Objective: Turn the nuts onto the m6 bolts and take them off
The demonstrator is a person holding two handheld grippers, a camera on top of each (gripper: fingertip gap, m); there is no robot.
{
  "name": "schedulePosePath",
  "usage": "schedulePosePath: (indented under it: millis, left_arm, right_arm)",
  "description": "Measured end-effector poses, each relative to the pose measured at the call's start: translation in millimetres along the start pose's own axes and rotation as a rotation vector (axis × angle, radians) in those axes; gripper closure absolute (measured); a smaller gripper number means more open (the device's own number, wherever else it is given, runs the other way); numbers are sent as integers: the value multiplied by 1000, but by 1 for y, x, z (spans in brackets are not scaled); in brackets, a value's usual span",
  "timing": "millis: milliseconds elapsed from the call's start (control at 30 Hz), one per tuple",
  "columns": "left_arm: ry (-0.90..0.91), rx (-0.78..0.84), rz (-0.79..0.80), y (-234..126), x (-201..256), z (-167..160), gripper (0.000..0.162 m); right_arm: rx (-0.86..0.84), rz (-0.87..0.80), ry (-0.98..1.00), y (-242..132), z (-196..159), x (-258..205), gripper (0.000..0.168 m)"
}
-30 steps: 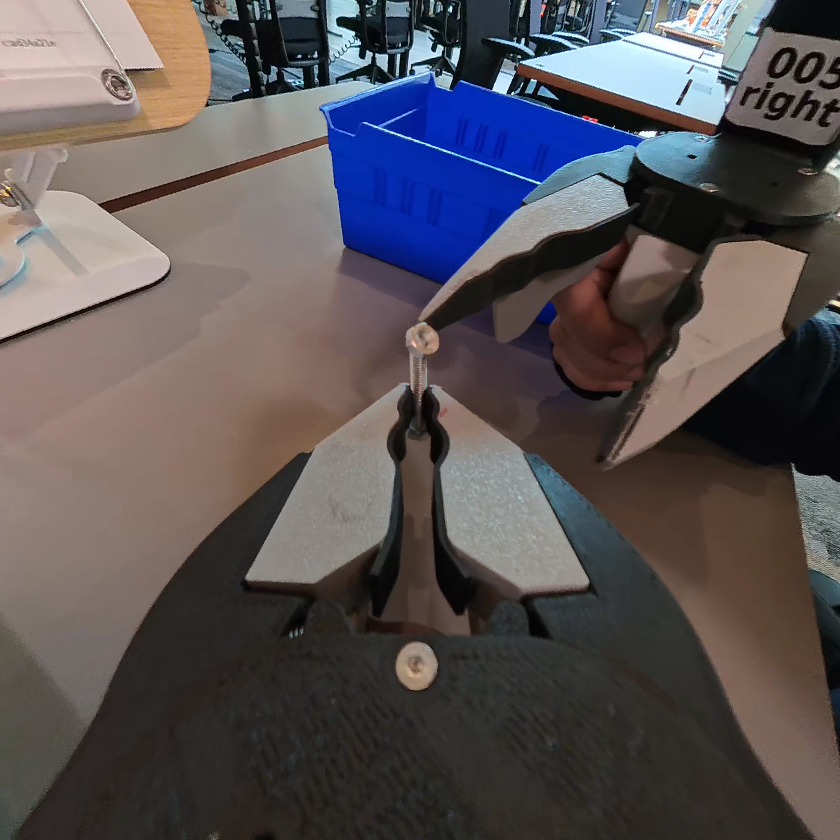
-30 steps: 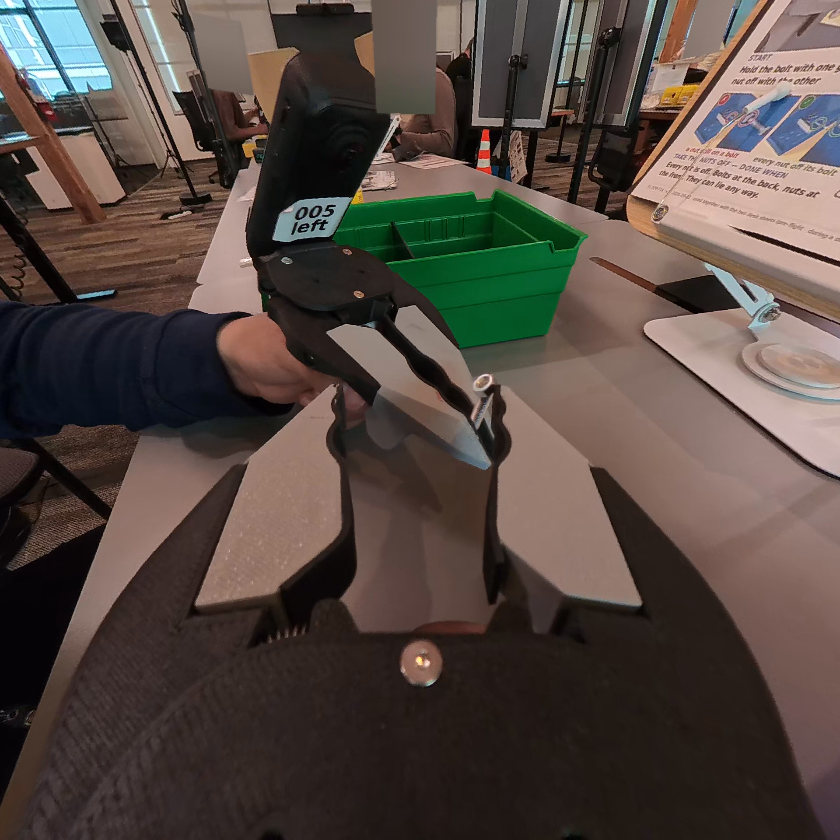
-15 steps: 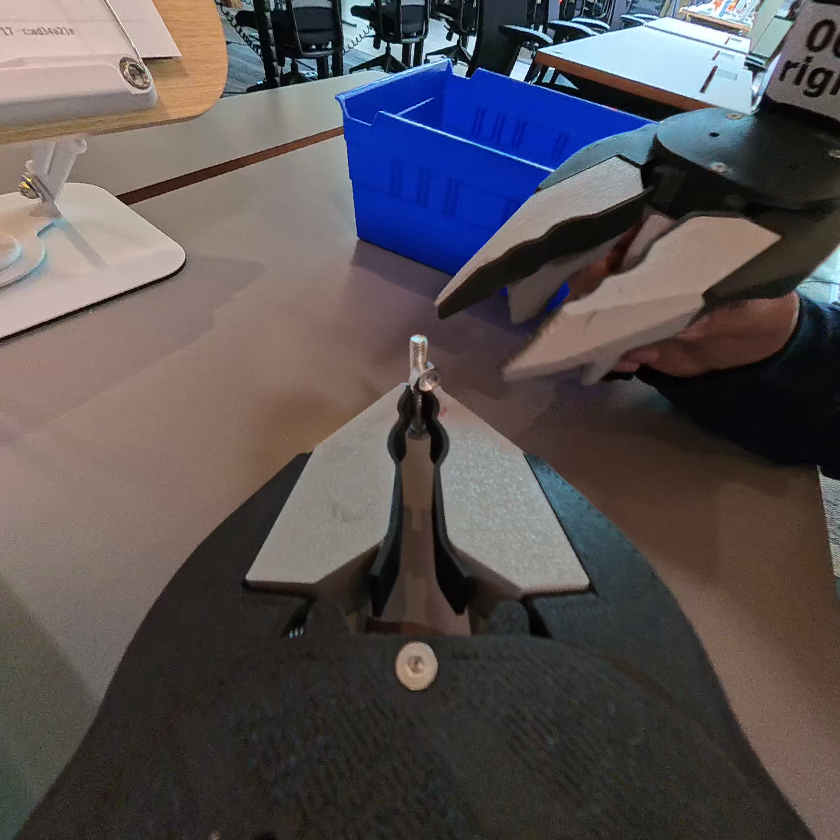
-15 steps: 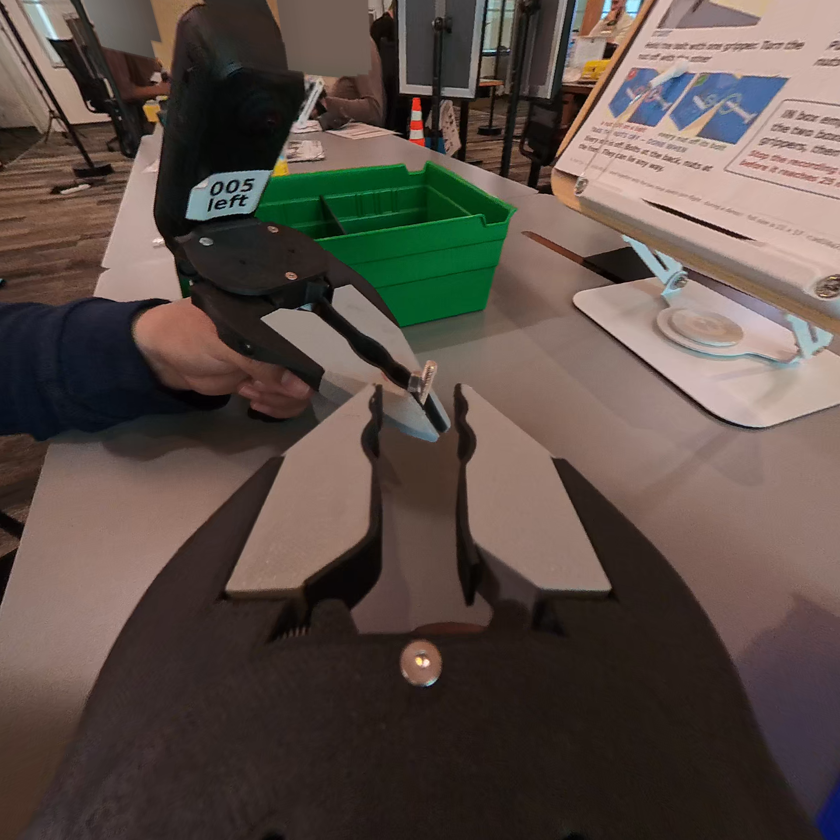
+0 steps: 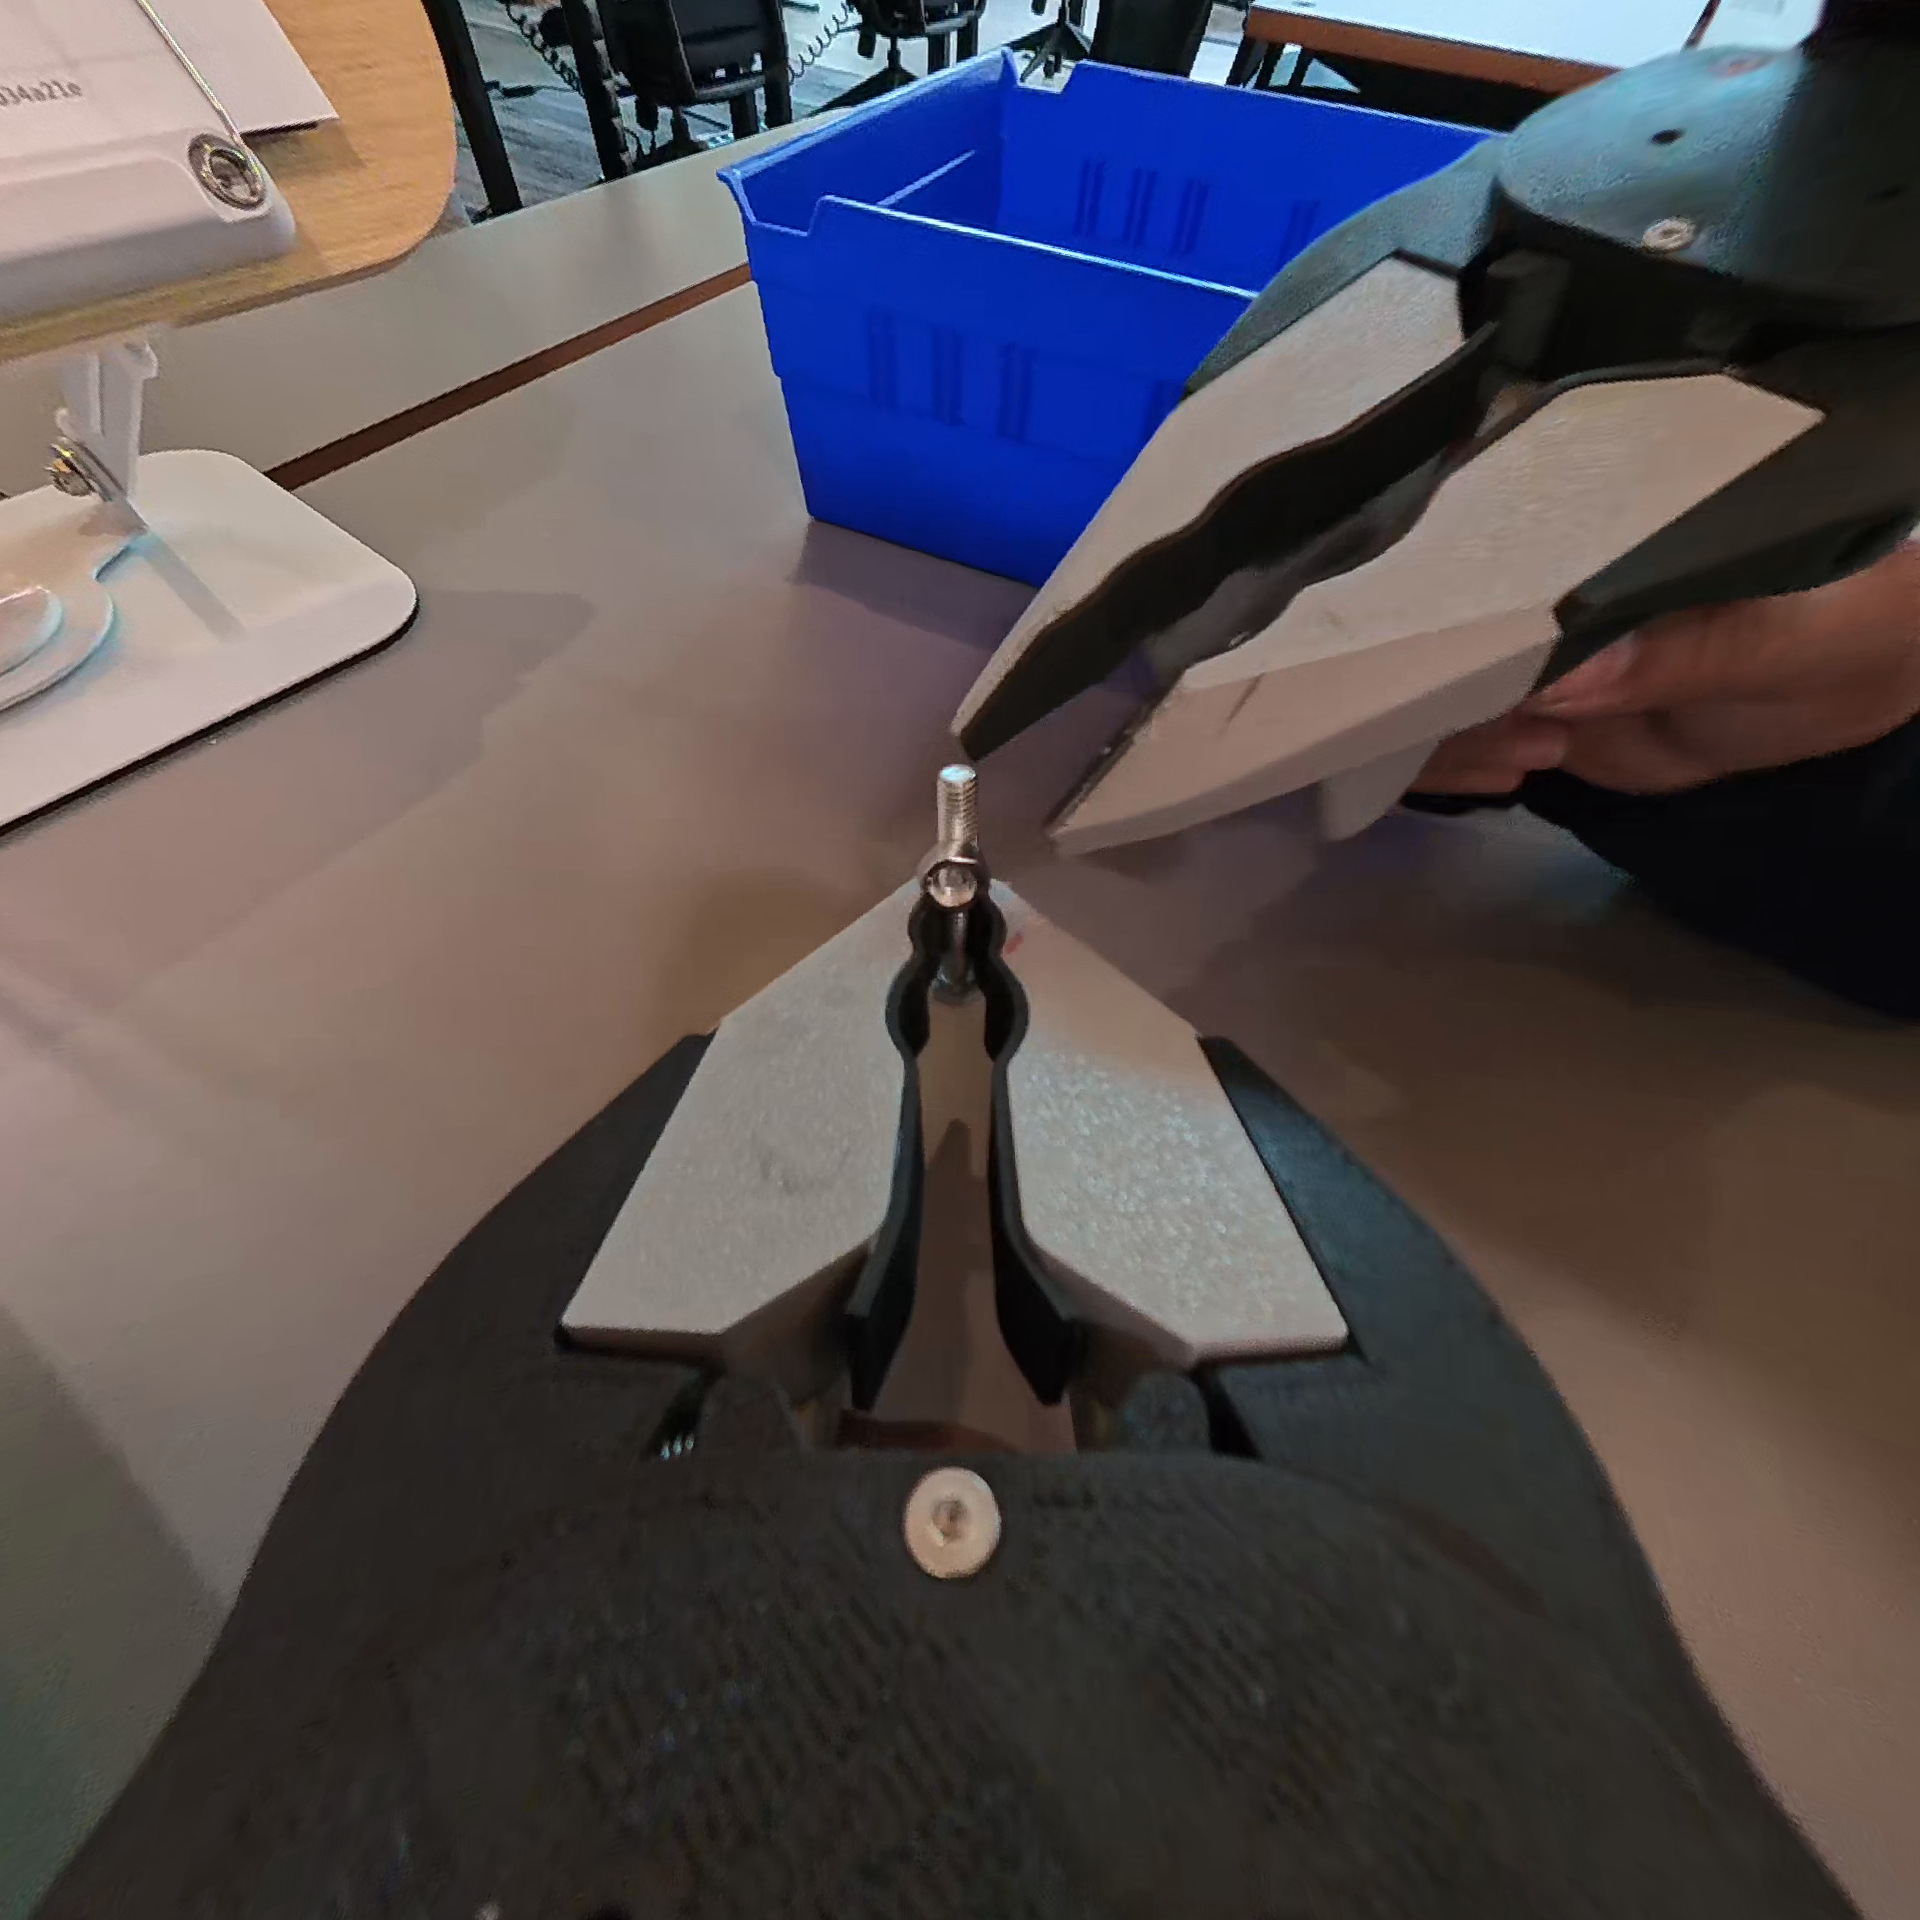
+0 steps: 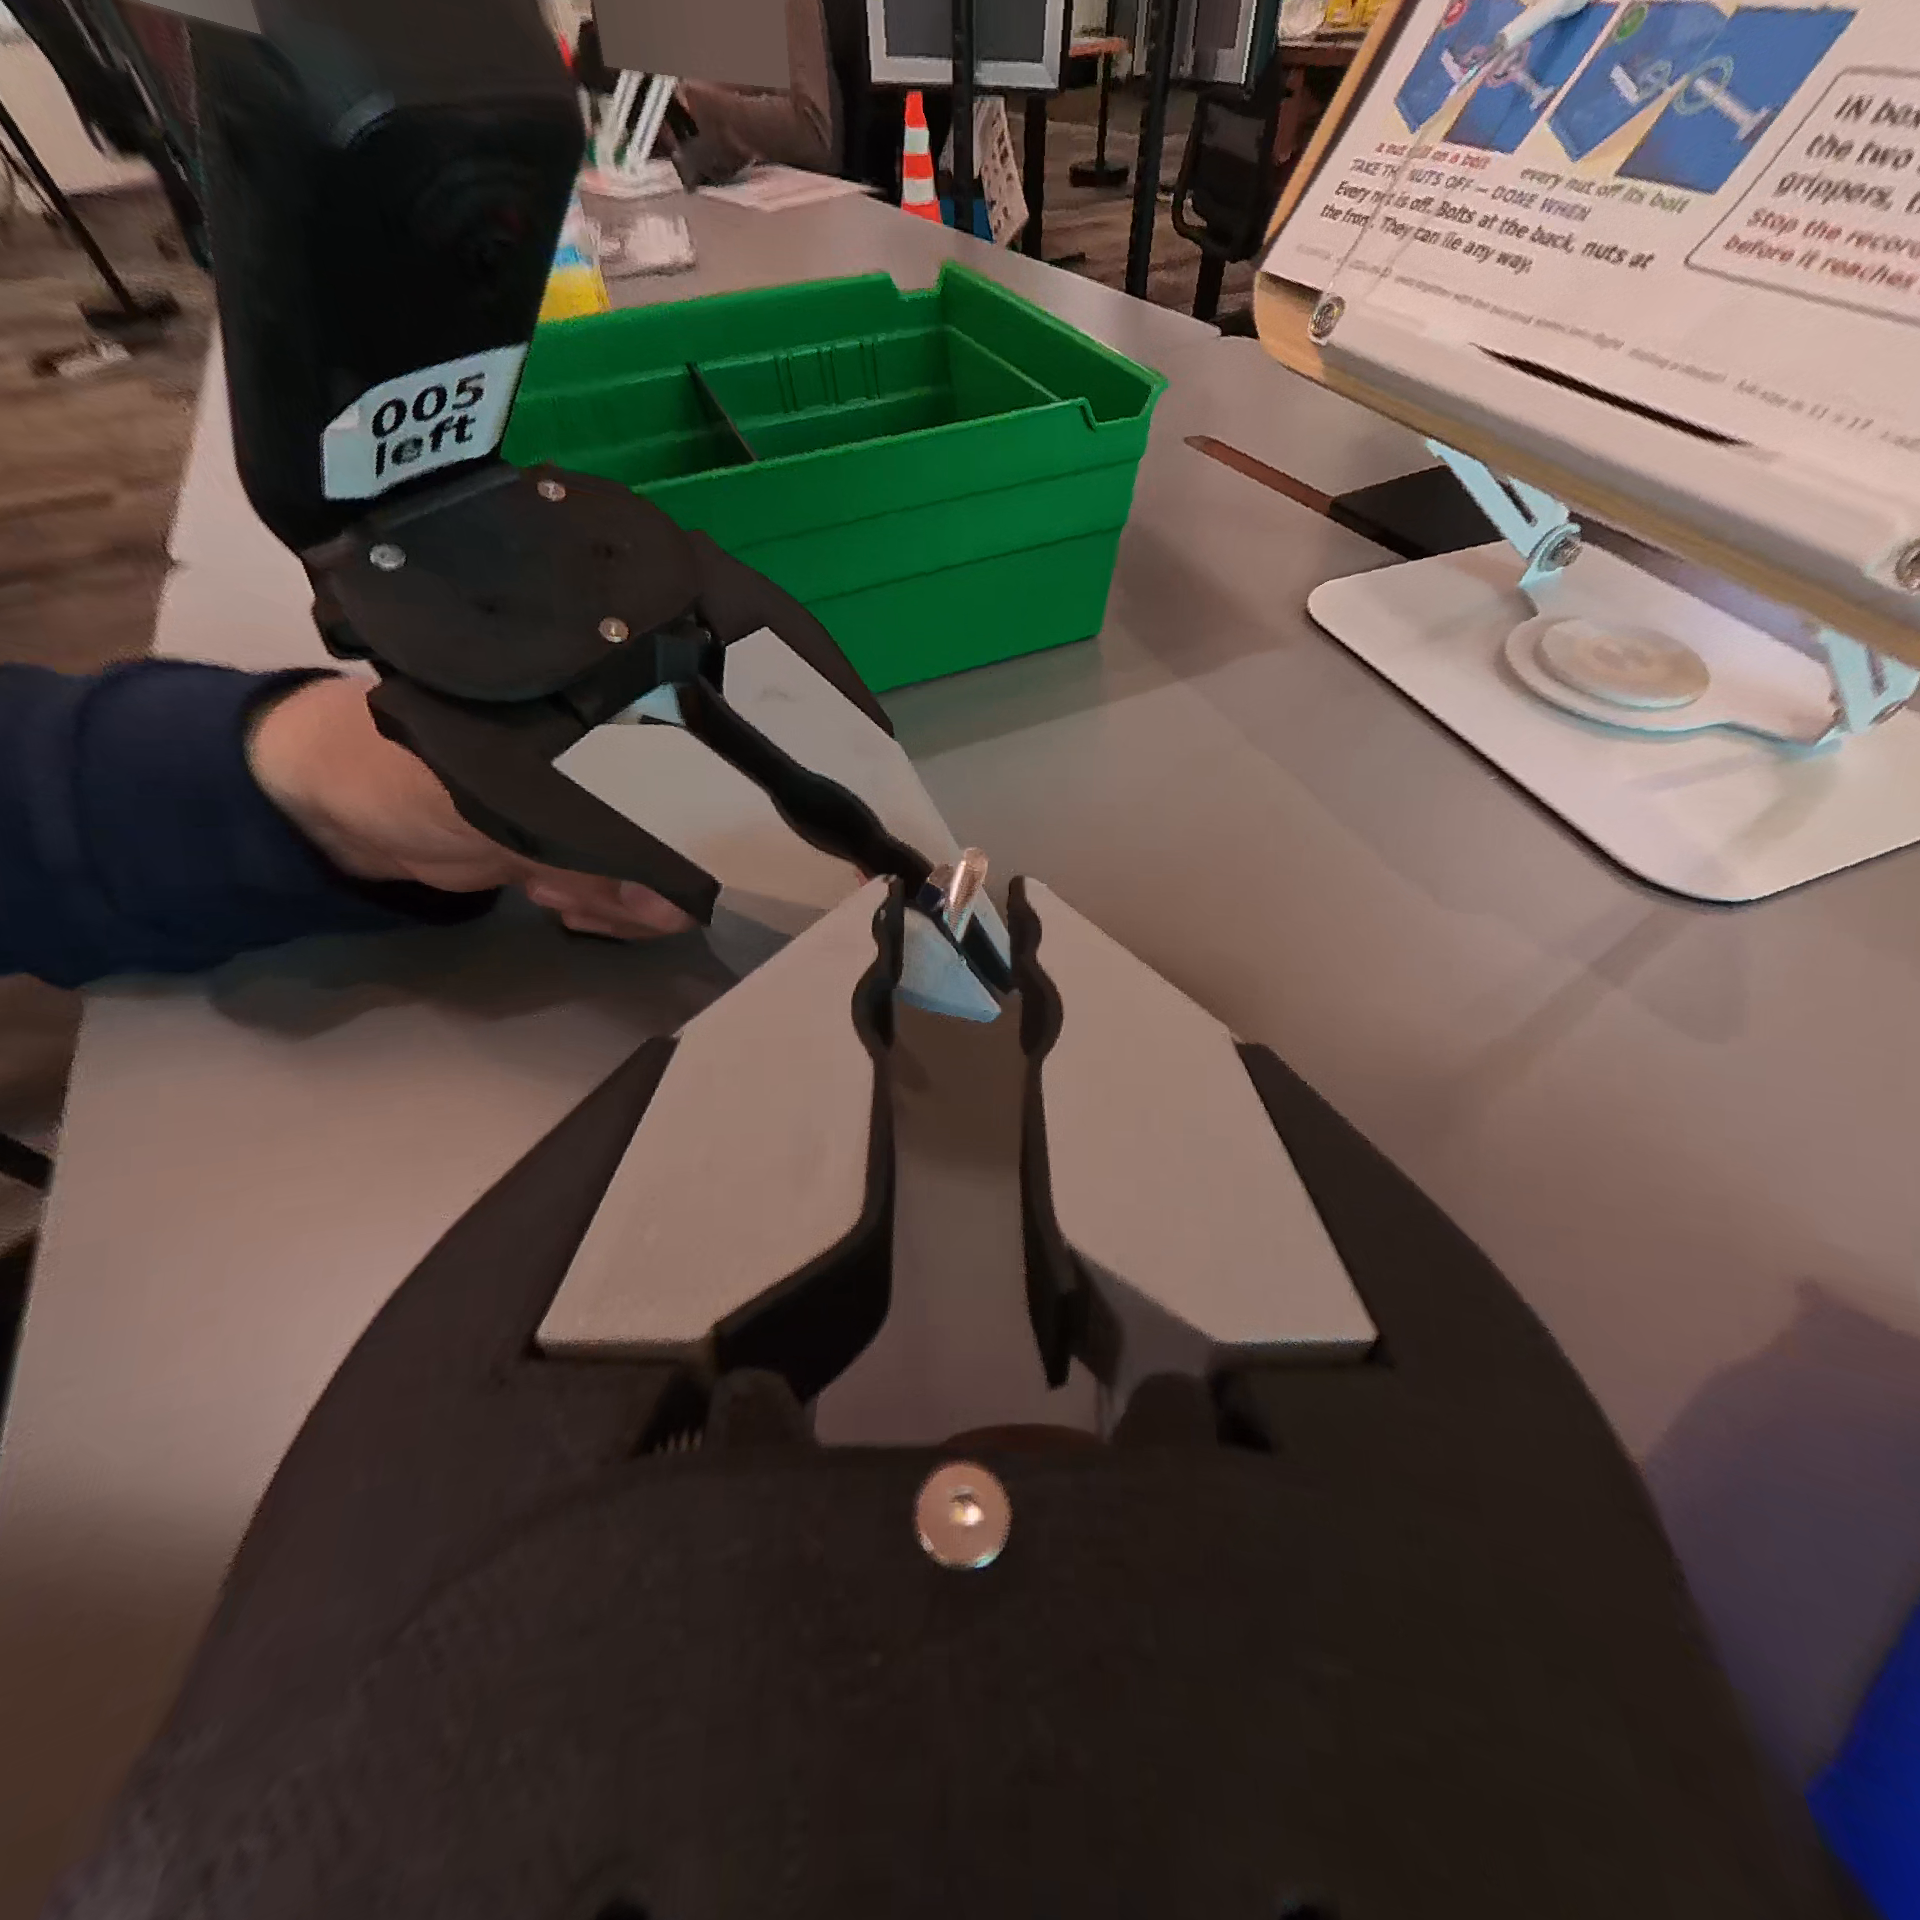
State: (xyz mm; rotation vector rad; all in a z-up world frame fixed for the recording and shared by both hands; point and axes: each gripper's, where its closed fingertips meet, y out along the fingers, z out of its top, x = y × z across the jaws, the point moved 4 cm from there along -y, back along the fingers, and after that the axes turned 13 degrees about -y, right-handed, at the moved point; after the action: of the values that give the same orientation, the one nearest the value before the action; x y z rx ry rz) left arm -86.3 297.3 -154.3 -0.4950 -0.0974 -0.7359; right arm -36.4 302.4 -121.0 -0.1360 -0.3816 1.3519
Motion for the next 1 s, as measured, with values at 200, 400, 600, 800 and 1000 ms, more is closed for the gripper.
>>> schedulePosePath:
  millis: [200, 400, 600, 800, 1000]
  left_arm:
    - [5, -24, -31, 4, 1, -5, 160]
    - [65, -18, -69, 1, 11, -3, 160]
    - [104, -33, -60, 1, 15, -5, 160]
    - [120, -37, -64, 2, 18, -6, 160]
    - [132, -39, -69, 2, 20, -7, 160]
  right_arm:
    - [-147, 33, -293, -13, 16, -9, 150]
    - [-455, 162, -608, -8, 22, -15, 148]
    - [-680, 290, -777, 4, 11, -21, 146]
    - [-740, 322, -810, 4, 13, -22, 145]
    - [-768, 371, -822, 3, 12, -17, 155]
